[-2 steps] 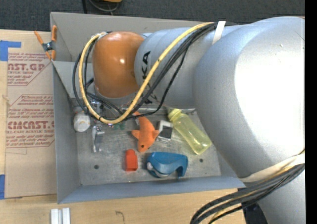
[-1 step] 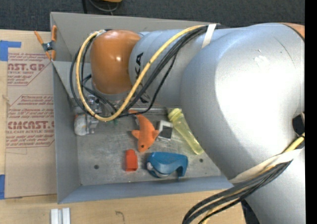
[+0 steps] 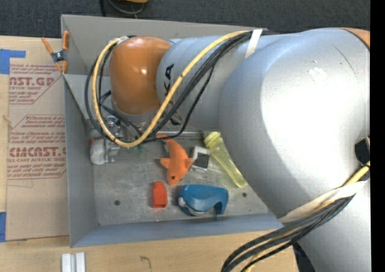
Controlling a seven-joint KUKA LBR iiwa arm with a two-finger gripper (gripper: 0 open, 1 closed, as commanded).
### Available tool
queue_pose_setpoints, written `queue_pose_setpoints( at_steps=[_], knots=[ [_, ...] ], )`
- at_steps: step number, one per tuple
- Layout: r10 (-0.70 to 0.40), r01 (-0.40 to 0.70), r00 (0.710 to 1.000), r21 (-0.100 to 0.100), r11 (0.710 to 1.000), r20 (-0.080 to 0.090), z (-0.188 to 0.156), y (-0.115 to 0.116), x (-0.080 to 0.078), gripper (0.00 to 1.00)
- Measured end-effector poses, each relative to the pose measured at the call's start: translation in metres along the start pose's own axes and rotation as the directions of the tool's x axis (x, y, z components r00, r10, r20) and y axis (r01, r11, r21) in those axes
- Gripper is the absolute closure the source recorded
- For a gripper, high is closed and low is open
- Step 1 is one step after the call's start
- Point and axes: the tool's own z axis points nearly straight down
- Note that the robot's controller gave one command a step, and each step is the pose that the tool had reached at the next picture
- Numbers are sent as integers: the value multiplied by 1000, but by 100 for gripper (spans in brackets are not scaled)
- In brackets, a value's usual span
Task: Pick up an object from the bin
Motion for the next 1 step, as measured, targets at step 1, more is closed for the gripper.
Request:
queue_pose_setpoints(
  at_steps=[1],
  knots=[
    [-61,61,998,0,998,-28,-67,-3,5,100]
  ],
)
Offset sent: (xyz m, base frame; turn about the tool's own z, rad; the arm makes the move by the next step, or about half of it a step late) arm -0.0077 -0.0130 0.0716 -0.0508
